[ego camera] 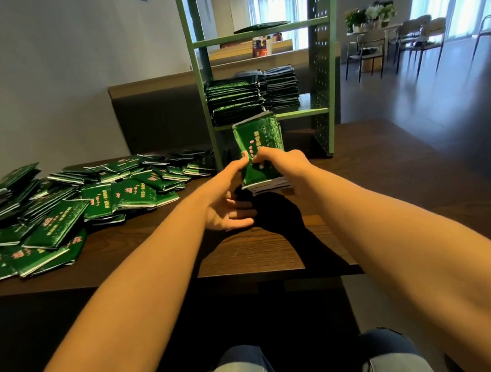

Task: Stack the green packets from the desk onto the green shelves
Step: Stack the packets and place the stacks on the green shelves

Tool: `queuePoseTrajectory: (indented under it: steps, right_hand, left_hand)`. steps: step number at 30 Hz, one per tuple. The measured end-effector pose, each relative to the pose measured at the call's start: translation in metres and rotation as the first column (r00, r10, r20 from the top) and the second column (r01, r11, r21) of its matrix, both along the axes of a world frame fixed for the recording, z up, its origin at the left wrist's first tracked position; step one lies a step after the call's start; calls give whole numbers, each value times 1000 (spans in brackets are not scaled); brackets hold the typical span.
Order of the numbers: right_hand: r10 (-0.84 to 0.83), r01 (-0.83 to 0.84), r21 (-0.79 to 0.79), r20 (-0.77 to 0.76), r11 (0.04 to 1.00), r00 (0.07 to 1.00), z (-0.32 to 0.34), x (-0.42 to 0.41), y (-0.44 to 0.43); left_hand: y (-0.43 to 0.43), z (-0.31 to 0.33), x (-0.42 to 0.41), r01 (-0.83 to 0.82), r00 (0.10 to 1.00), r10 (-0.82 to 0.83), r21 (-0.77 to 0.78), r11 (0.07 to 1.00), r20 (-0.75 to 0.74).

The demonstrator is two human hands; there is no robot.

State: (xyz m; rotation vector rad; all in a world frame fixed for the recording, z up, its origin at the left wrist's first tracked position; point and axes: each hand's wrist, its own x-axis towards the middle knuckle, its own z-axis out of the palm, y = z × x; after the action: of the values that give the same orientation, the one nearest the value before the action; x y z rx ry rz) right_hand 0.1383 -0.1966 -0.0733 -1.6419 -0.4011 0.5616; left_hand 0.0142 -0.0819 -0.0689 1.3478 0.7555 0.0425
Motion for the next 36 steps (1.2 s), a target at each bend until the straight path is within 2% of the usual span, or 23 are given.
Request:
queuePoseTrajectory:
  steps: [4,7,9,12,17,22,25,29,31,32,34,36]
  right_hand:
    - [19,40,199,-283,979,959,-7,-18,7]
    - [73,55,273,-438,960,896,-7,-24,12]
    - [101,63,297,-506,953,857,-9,-25,14]
    - [178,33,364,-531,931,829,-8,-32,13]
    - [287,-30,453,-510,891,811,-4,-28,5]
    - [168,46,395,-489,918,856,-3,-10,-5]
    - [77,131,369,-499,920,863,-5,-1,-9]
    - [-47,231,309,-505,923,862,-1,11,-4]
    - [-93,282,304,-513,910,854,3,19,0]
    - [-116,304,308,-505,901,855,7,21,-1]
    - [-140,323,310,-491,894,860,14,28,-2]
    - [-162,351,325,-489,878,857,18,42,1]
  left_hand:
    - [-14,-9,3,24,995,-10,-140,990,98]
    - [-21,-14,12,-70,973,113,-206,976,204]
    - [-25,-15,17,-148,940,215,-251,957,267]
    - [-28,-13,19,-232,892,317,-276,933,321]
    - [-28,-11,26,-330,864,370,-170,928,341]
    - [-22,-4,35,-278,919,272,-20,960,286]
    - [-19,7,42,-176,961,160,50,983,225]
    - [-23,25,57,-156,983,126,245,957,134]
    - [-28,32,70,-217,975,178,387,896,134]
    - [-30,33,76,-245,969,186,506,827,165]
    - [-33,33,85,-343,935,151,705,621,322]
    - [-31,31,87,-450,870,-2,796,405,493]
